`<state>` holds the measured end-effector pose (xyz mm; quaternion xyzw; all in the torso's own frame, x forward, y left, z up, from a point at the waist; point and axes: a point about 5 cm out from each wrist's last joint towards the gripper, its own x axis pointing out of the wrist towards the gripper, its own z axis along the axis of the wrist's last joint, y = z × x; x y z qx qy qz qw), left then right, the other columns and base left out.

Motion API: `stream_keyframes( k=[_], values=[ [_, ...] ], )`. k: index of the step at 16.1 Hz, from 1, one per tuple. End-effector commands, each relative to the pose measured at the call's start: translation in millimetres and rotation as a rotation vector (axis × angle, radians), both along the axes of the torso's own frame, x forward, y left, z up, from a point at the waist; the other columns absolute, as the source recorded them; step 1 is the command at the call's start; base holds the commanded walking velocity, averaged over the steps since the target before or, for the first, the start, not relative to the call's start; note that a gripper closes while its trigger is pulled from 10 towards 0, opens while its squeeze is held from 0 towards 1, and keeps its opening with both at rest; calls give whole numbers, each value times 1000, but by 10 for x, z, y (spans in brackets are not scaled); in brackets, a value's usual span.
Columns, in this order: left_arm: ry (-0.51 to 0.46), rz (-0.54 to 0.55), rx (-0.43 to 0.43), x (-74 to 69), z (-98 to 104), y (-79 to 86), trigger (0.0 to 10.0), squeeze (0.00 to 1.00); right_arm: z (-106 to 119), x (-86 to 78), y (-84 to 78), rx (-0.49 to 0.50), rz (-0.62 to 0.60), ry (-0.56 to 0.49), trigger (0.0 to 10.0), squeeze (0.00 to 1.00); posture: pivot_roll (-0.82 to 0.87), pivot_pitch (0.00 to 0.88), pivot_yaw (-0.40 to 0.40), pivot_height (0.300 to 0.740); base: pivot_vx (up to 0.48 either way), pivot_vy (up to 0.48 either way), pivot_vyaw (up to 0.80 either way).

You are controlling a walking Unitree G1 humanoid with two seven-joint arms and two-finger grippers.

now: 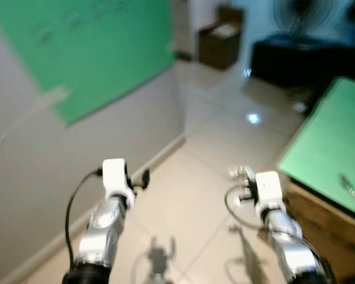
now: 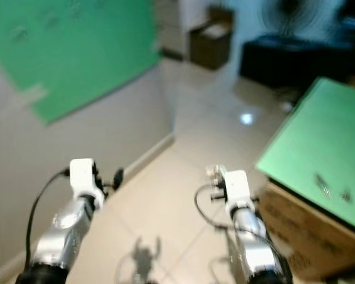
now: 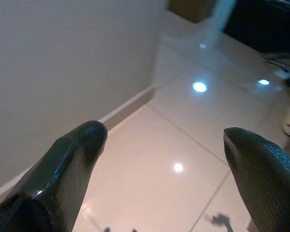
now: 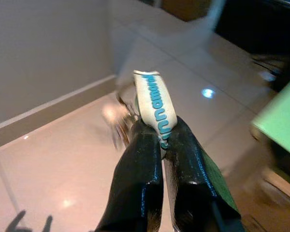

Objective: Hang keys on a hook

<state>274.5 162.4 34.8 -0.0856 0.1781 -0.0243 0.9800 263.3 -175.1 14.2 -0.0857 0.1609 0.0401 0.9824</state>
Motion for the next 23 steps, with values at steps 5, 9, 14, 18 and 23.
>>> stream_keyframes(
  k=[5, 9, 14, 18, 23],
  values=[
    [-29, 122, -33, -77, -106, 168, 10000, 0, 156, 111, 4, -24, 69, -69, 0, 0, -166, 0, 14, 740, 0, 0, 721],
    [-6, 100, -32, -85, -197, 42, 10000, 0, 205, 217, -103, -59, 85, -68, 0, 0, -164, 0, -7, 740, 0, 0, 708],
    [8, 65, 31, -12, -177, 32, 10000, 0, 132, 207, -46, -29, 58, -53, 0, 0, -150, 0, 19, 740, 0, 0, 490],
    [-6, 50, 47, 49, -133, -4, 10000, 0, 38, 146, -7, -47, 64, -38, 0, 0, -139, 0, 25, 740, 0, 0, 0],
    [-12, 47, 82, 74, -99, -43, 10000, 0, 30, 164, 11, -43, 81, -41, 0, 0, -128, 0, 13, 740, 86, 0, 0]
  ],
)
